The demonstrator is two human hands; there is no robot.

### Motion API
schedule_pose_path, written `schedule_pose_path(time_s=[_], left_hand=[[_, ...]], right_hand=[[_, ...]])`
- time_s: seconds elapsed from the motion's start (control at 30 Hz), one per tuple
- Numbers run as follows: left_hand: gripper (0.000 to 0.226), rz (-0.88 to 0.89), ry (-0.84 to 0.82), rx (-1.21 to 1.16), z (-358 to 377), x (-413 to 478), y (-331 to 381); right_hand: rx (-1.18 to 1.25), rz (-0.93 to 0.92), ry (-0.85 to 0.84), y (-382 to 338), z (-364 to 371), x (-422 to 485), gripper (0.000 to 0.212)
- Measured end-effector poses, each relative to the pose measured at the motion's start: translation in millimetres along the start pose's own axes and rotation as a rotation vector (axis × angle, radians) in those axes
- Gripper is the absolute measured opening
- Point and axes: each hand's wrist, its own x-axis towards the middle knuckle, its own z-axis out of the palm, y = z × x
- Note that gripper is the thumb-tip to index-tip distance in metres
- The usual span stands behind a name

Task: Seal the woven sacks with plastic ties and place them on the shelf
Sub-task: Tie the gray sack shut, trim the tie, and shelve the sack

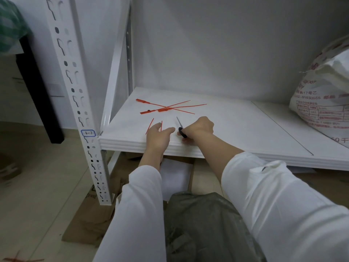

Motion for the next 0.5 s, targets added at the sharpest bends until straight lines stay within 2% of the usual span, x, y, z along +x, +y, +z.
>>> schedule_pose_path(time_s=[0.17, 0.5], left_hand=[[0.05, 0.03, 0.044, 0.012, -3.6, 4.8, -2.9], [0.036, 0.028, 0.05, -0.014, -9.7, 5.5, -4.6]], right_hand=[[-0.066, -0.027, 0.024, -6.0, 6.2, 0.4, 0.046], [-0.107, -0.065, 0.027, -4.2, 10.1, -4.1, 0.04]])
